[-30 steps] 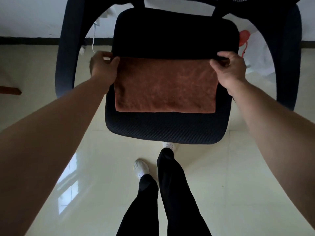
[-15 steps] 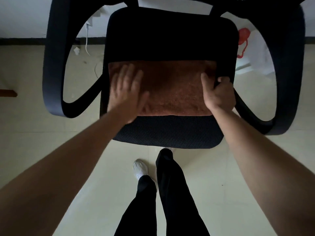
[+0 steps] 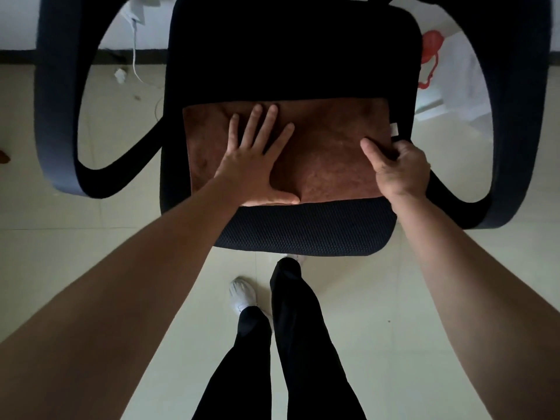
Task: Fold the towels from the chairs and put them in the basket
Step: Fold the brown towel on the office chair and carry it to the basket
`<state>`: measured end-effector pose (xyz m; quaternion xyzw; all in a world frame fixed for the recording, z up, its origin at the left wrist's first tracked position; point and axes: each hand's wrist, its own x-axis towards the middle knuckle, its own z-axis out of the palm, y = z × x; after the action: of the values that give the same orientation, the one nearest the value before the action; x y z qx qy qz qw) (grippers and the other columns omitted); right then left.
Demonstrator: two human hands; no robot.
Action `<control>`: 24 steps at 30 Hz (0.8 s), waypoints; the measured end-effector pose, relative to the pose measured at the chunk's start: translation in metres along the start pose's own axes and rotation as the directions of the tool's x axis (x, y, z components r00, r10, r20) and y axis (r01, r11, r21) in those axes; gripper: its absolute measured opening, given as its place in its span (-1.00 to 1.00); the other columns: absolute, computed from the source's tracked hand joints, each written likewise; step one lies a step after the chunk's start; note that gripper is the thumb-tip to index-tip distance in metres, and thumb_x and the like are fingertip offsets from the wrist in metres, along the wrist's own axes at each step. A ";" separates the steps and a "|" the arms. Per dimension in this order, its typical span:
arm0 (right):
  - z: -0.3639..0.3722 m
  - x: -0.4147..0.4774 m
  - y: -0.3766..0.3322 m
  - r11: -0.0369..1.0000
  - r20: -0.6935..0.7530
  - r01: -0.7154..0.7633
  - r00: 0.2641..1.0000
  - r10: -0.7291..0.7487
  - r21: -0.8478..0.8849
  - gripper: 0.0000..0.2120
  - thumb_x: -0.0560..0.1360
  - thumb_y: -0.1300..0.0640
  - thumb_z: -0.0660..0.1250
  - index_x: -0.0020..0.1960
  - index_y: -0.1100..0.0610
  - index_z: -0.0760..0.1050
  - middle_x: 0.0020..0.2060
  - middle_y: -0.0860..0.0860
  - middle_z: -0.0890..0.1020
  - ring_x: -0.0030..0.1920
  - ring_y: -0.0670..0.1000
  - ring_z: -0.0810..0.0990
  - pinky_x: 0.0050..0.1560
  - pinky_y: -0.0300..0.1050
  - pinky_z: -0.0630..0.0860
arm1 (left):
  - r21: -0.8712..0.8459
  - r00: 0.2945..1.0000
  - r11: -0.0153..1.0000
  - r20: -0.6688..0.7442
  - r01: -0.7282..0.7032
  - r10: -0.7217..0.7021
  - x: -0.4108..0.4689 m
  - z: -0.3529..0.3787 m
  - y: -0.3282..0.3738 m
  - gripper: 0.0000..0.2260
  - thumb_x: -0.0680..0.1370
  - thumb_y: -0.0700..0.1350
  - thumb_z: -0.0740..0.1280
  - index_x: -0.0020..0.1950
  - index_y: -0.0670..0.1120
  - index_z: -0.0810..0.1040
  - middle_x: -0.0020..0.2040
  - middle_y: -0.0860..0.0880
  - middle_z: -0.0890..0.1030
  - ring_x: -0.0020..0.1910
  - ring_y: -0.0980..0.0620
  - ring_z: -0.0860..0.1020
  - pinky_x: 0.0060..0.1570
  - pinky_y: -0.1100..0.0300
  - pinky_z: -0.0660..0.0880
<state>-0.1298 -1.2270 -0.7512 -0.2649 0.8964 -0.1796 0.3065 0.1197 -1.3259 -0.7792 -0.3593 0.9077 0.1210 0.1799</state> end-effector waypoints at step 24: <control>0.070 -0.094 -0.161 0.937 0.369 0.209 0.878 -0.305 0.278 -0.36 0.44 0.02 0.39 0.50 -0.05 0.31 0.20 -0.12 0.60 0.21 -0.08 0.55 0.32 -0.06 0.44 | -0.807 0.599 -0.465 0.585 0.364 -0.547 -0.087 -0.032 -0.085 -0.42 0.63 0.26 0.02 0.48 -0.09 0.36 0.31 -0.06 0.54 0.32 -0.02 0.45 0.30 -0.02 0.31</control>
<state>0.0367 -1.3115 -0.6827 -0.3765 0.7425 -0.2625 0.4879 0.2306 -1.3446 -0.7216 -0.7261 0.2296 0.6243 -0.1738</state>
